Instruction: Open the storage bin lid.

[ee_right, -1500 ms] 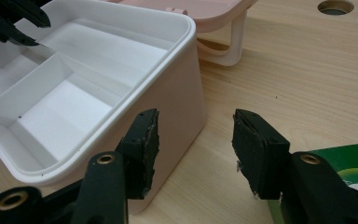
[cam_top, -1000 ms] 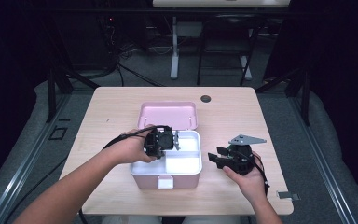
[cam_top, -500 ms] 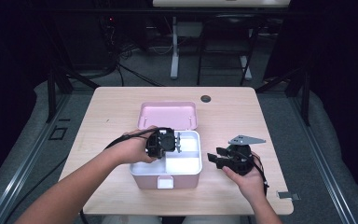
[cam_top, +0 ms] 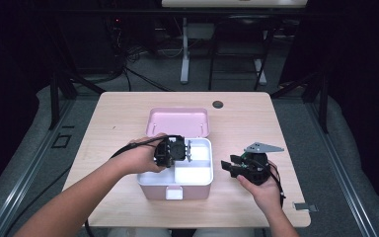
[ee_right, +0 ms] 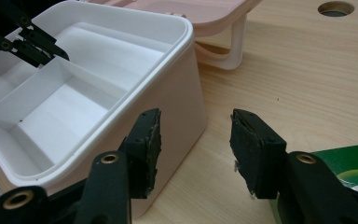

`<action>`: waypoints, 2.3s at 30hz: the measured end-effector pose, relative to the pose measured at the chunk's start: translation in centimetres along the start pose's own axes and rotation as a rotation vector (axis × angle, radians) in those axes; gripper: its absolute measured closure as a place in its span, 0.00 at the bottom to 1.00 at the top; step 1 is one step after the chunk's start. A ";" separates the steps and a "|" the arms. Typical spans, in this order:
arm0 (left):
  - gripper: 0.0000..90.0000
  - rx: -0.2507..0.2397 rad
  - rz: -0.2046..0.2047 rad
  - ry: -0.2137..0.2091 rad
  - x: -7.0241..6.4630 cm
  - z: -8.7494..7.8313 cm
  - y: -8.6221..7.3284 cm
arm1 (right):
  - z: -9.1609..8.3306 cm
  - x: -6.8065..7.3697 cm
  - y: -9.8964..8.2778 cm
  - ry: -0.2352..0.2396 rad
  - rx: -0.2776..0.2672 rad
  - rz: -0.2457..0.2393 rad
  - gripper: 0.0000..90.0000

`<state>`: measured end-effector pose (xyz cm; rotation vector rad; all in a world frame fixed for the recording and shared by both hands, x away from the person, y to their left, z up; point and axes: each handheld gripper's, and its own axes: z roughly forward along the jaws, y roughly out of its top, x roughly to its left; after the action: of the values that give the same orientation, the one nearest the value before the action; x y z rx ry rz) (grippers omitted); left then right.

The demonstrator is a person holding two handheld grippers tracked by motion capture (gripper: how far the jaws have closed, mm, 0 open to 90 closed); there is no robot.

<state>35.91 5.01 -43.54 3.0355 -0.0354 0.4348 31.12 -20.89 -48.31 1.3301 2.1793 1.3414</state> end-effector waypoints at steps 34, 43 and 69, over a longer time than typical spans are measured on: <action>1.00 -0.046 -0.532 -0.040 3.6 -5.6 -10.1 | -0.2 -0.3 0.1 -0.011 -0.015 0.010 0.58; 1.00 -0.016 -0.756 -0.023 4.0 -5.2 -17.1 | -0.2 -0.4 0.1 -0.016 -0.014 0.010 0.58; 1.00 0.024 -0.965 -0.097 2.5 4.6 -23.1 | -0.3 -0.4 0.1 -0.021 -0.020 0.013 0.55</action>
<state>40.41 27.65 -48.89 2.6435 1.3352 0.1843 31.24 -21.39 -48.16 1.3477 2.1412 1.3440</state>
